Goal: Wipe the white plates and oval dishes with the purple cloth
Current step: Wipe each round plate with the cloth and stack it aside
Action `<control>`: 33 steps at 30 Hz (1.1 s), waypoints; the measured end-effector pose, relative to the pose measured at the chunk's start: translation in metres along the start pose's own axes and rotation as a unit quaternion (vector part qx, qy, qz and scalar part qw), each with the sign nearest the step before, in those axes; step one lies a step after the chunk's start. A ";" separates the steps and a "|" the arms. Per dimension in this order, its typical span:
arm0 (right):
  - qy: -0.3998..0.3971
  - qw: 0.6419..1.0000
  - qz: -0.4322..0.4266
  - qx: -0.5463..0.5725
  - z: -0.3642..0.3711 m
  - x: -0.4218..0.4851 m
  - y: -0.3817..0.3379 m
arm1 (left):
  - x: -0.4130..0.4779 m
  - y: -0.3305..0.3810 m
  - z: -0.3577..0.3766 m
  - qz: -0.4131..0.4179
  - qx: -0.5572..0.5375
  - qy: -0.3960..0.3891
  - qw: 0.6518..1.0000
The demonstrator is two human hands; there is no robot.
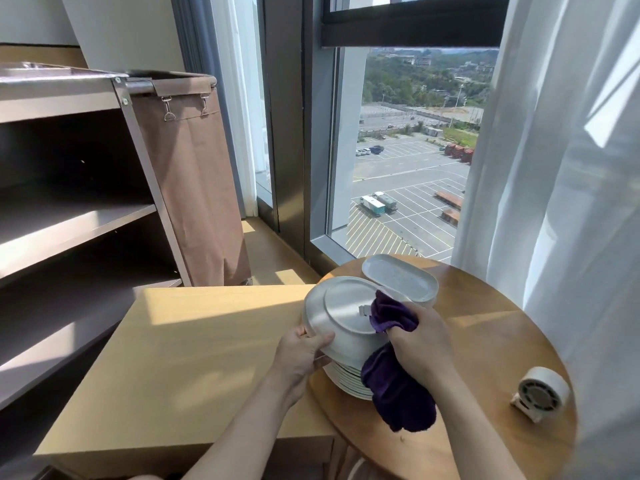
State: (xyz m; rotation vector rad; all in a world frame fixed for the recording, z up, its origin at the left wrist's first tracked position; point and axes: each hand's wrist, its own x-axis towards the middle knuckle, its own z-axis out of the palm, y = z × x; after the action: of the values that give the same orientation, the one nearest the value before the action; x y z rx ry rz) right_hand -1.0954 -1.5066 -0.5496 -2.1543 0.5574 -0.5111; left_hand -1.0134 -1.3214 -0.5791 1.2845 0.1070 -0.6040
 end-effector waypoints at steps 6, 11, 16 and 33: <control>0.034 0.999 0.007 0.022 0.008 -0.023 0.005 | 0.000 0.007 0.008 -0.003 -0.045 -0.010 0.999; 0.065 0.998 -0.005 0.012 0.012 -0.038 0.007 | 0.003 0.010 0.013 -0.012 -0.073 -0.018 0.997; 0.080 0.996 -0.027 0.002 0.014 -0.046 0.009 | 0.004 0.011 0.016 -0.015 -0.083 -0.005 0.996; 0.039 0.994 -0.097 -0.008 0.036 -0.068 -0.037 | -0.053 0.080 -0.062 0.160 0.068 0.030 0.984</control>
State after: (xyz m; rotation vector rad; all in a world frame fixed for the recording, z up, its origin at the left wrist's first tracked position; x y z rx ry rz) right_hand -1.1238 -1.4258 -0.5516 -2.2238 0.3968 -0.7011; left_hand -1.0044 -1.2335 -0.5076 1.4172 -0.0922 -0.3010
